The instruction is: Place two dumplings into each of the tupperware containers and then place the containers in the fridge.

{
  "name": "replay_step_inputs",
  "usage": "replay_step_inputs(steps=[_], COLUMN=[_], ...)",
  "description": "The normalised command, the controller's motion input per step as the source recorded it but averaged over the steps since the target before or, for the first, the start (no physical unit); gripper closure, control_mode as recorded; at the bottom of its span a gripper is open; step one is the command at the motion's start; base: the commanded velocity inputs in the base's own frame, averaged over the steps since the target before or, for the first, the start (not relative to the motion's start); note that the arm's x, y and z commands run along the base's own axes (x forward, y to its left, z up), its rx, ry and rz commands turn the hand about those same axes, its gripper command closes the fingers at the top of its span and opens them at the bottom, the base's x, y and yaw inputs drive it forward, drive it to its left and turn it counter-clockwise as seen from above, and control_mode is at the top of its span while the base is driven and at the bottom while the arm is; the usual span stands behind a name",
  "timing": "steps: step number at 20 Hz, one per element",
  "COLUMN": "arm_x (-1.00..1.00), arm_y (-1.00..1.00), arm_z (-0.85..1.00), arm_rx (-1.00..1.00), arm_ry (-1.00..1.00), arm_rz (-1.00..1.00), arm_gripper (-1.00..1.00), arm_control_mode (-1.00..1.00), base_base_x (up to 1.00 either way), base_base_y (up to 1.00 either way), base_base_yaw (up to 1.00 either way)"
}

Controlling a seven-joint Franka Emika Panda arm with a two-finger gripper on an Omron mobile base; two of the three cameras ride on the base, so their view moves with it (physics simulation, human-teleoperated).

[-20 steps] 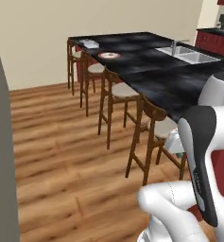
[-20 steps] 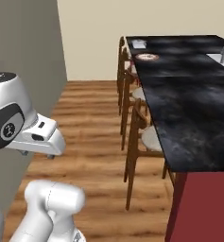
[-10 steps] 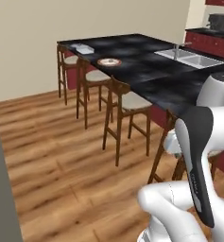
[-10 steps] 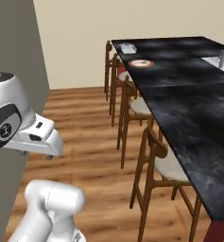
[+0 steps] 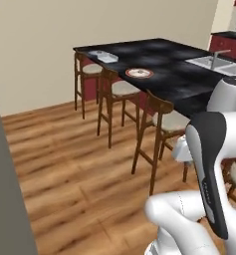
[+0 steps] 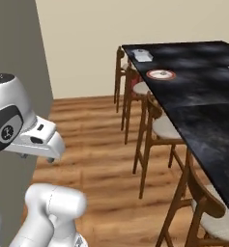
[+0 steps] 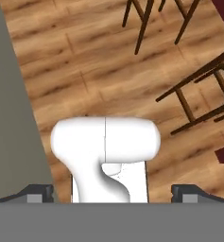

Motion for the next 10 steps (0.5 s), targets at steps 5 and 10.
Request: replay_step_inputs(steps=[5, 10], arm_x=[0.0, 0.0], arm_y=[0.0, 0.0], arm_z=[0.0, 0.0], arm_rx=[0.0, 0.0], arm_ry=[0.0, 0.0], arm_rz=[0.0, 0.0], arm_gripper=[-1.0, -1.0], arm_control_mode=[1.0, 1.0], base_base_x=[1.0, 1.0], base_base_y=[0.64, 0.56], base_base_yaw=[-0.06, -0.09])
